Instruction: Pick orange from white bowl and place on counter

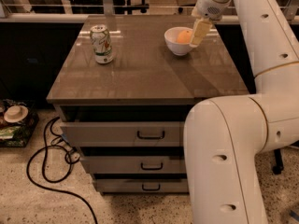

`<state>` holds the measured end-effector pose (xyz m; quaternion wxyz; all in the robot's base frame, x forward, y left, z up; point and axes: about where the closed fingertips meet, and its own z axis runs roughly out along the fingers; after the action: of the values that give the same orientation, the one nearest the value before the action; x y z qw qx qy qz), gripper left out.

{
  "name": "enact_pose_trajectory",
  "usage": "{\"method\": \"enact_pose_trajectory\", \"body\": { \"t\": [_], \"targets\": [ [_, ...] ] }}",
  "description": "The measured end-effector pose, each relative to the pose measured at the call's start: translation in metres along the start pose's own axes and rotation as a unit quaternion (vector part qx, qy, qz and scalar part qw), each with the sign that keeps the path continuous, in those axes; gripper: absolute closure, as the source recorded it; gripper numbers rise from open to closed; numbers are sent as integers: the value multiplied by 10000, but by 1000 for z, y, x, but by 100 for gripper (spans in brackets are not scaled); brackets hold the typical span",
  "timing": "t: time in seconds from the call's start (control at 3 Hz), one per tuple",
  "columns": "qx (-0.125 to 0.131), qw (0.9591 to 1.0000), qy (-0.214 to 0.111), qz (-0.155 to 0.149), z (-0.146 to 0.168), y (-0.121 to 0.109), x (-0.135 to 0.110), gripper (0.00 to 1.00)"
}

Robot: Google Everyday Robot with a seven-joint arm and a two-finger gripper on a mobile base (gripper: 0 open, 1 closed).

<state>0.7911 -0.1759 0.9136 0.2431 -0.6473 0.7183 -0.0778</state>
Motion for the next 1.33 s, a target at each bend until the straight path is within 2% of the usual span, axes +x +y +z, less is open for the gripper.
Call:
{"method": "enact_pose_trajectory", "body": {
  "t": [0.33, 0.67, 1.33],
  "targets": [
    [8, 10000, -32, -51, -1, 0, -2, 13],
    [39, 9999, -54, -76, -3, -2, -3, 21],
    [29, 9999, -84, -113, 0, -2, -6, 19]
  ]
}}
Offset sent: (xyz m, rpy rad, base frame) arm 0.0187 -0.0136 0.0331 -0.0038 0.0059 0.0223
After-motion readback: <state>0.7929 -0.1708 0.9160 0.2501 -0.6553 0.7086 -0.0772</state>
